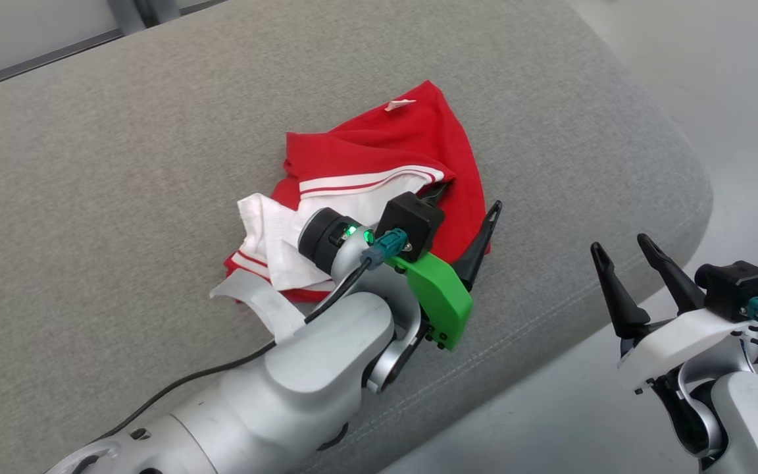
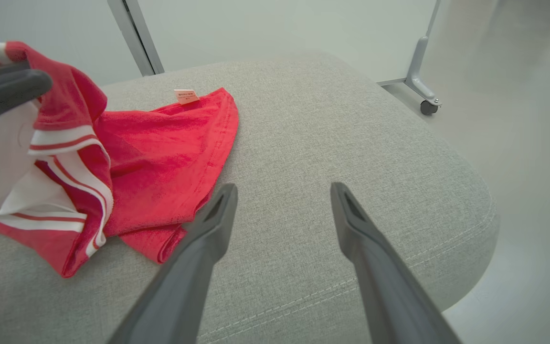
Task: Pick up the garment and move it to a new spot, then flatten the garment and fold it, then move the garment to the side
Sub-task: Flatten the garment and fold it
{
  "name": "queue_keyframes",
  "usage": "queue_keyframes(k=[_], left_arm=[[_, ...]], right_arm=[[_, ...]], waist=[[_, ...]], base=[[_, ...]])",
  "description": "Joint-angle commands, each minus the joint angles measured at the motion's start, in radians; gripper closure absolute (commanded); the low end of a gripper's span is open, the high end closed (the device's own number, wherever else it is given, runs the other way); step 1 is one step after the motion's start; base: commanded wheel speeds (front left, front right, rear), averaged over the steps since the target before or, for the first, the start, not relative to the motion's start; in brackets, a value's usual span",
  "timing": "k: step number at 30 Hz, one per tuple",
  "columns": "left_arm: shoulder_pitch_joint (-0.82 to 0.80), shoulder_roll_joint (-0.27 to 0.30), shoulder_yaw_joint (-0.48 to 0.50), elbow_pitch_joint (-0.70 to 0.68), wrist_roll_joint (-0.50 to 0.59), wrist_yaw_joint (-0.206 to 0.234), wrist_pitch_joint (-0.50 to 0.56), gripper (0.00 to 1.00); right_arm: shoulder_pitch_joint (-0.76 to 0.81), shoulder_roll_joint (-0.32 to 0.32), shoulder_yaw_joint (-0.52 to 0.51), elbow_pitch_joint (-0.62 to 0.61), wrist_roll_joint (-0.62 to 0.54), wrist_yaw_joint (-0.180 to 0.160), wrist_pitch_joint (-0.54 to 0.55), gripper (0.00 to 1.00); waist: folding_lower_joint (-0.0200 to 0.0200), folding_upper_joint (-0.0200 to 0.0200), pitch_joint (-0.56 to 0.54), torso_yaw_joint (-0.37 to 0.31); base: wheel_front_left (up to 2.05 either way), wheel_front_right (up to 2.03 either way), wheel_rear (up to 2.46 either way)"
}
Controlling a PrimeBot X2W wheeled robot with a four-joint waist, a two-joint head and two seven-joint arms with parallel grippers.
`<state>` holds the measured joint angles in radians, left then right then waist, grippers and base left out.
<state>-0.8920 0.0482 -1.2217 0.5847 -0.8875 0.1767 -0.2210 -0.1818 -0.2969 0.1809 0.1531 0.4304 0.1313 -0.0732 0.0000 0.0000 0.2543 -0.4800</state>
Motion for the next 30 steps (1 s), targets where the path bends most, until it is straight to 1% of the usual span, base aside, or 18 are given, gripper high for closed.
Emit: queue_keyframes(k=[1,5,6,8,12,15,18,21,22,26,29,30], left_arm=[[0.009,0.004,-0.010,-0.027,0.000,0.023,-0.003,0.00],[0.017,0.004,-0.023,-0.061,0.023,0.068,-0.008,0.00],[0.017,0.004,-0.023,-0.061,0.023,0.068,-0.008,0.00],[0.019,0.007,-0.026,-0.089,0.037,0.090,-0.009,0.00],[0.021,0.031,-0.024,-0.171,0.046,0.122,0.003,0.00],[0.017,0.047,-0.034,-0.246,0.064,0.137,0.032,0.00],[0.044,0.050,-0.043,-0.306,0.055,0.129,0.075,0.00],[0.069,0.057,-0.049,-0.320,0.052,0.119,0.127,0.00],[0.092,0.052,-0.051,-0.318,0.031,0.110,0.144,0.00],[0.141,0.054,-0.053,-0.266,-0.009,0.082,0.212,0.00],[0.161,0.056,-0.054,-0.222,-0.008,0.063,0.234,0.00],[0.167,0.054,-0.051,-0.216,-0.012,0.061,0.225,0.00]], right_arm=[[0.019,-0.005,-0.013,-0.009,-0.001,-0.001,-0.001,0.00],[0.031,-0.008,-0.035,-0.023,-0.012,-0.001,0.009,0.00],[0.031,-0.008,-0.035,-0.023,-0.012,-0.001,0.009,0.00],[0.038,-0.006,-0.045,-0.030,-0.013,-0.001,0.013,0.00],[0.050,-0.003,-0.061,-0.045,-0.022,-0.001,0.021,0.00],[0.061,-0.001,-0.067,-0.053,-0.024,-0.001,0.030,0.00],[0.063,-0.001,-0.070,-0.063,-0.028,-0.001,0.040,0.00],[0.065,0.000,-0.071,-0.069,-0.032,-0.001,0.049,0.00],[0.064,0.000,-0.070,-0.070,-0.031,-0.001,0.052,0.00],[0.071,0.002,-0.065,-0.072,-0.032,-0.001,0.056,0.00],[0.079,0.001,-0.070,-0.069,-0.031,-0.001,0.054,0.00],[0.081,0.001,-0.074,-0.068,-0.031,-0.001,0.052,0.00]], waist=[[0.0000,0.0000,-0.025,0.072],[0.0000,0.0000,-0.039,0.115],[0.0000,0.0000,-0.039,0.115],[0.0000,0.0000,-0.044,0.133],[0.0000,0.0000,-0.053,0.159],[0.0000,0.0000,-0.059,0.168],[0.0000,0.0000,-0.066,0.172],[0.0000,0.0000,-0.071,0.166],[0.0000,0.0000,-0.072,0.163],[0.0000,0.0000,-0.075,0.146],[0.0000,0.0000,-0.076,0.136],[0.0000,0.0000,-0.076,0.134]], base=[[0.00,0.00,0.00],[0.00,0.00,0.00],[0.00,0.00,0.00],[0.00,0.00,0.00],[0.00,0.00,0.00],[0.00,0.00,0.00],[0.00,0.00,0.00],[0.00,0.00,0.00],[0.00,0.00,0.00],[0.00,0.00,0.00],[0.00,0.00,0.00],[0.00,0.00,0.00]])
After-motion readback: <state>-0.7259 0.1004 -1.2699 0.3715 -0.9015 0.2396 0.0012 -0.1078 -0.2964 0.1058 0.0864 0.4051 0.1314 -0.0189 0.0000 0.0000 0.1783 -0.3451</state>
